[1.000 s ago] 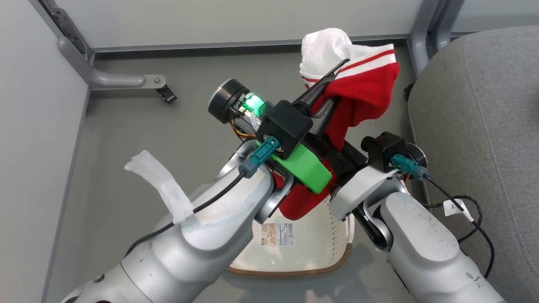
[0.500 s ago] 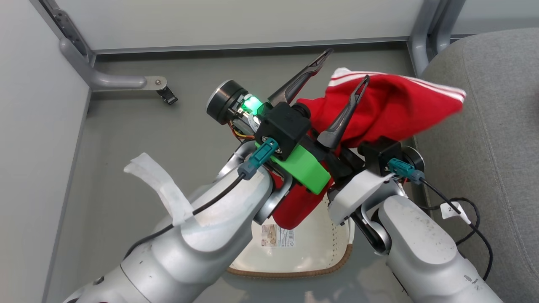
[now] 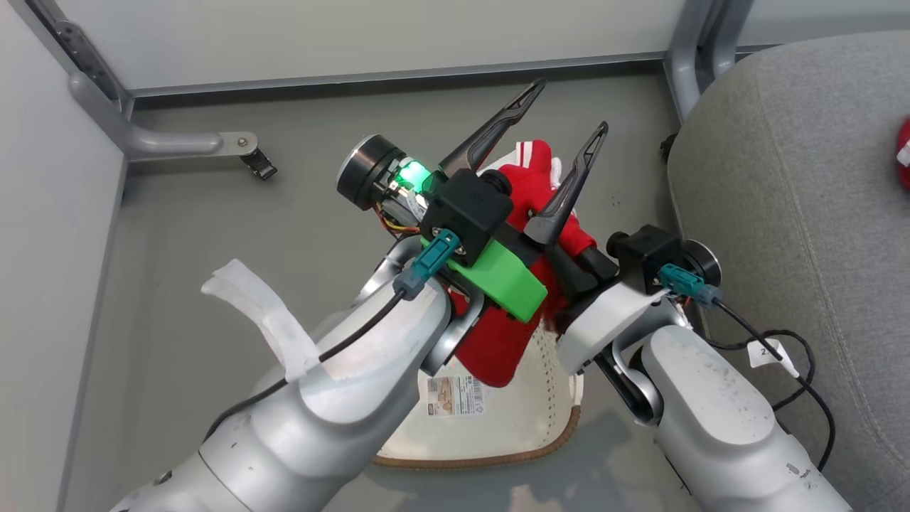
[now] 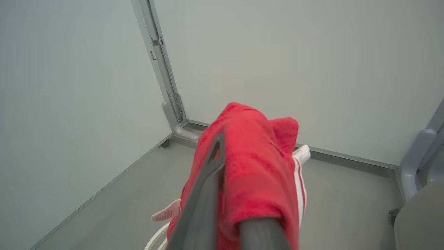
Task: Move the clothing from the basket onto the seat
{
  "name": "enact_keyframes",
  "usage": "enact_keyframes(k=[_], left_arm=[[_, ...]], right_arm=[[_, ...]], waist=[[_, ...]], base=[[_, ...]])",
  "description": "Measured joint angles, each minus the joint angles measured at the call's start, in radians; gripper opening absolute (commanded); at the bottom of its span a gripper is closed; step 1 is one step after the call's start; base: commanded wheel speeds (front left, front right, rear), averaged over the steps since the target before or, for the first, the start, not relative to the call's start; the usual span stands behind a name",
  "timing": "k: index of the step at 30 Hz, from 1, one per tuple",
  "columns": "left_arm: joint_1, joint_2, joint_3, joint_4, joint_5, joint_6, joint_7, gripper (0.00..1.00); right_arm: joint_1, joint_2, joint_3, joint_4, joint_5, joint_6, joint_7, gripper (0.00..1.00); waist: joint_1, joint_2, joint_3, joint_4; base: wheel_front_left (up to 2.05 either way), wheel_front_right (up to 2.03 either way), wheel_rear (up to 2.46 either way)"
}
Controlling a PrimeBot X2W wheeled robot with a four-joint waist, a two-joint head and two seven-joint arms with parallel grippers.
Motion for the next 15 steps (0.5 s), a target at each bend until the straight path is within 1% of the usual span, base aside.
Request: enact_keyframes(k=[6, 15], left_arm=[[0.019, 0.002, 0.017, 0.015, 0.023, -0.014, 0.0, 1.0], [0.055, 0.016, 0.04, 0.026, 0.044, -0.03, 0.0, 1.0]], right_arm=[[0.011, 0.0, -0.053, -0.036, -0.049, 0.0, 0.0, 0.0], [0.073, 0.0, -0.172, -0.109, -0.154, 0.0, 0.0, 0.0]], waist=[[0.0, 0.0, 0.012, -0.036], [0.0, 0.0, 0.027, -0.104]], base=[[0.0, 0.0, 0.0], [0.0, 0.0, 0.0]])
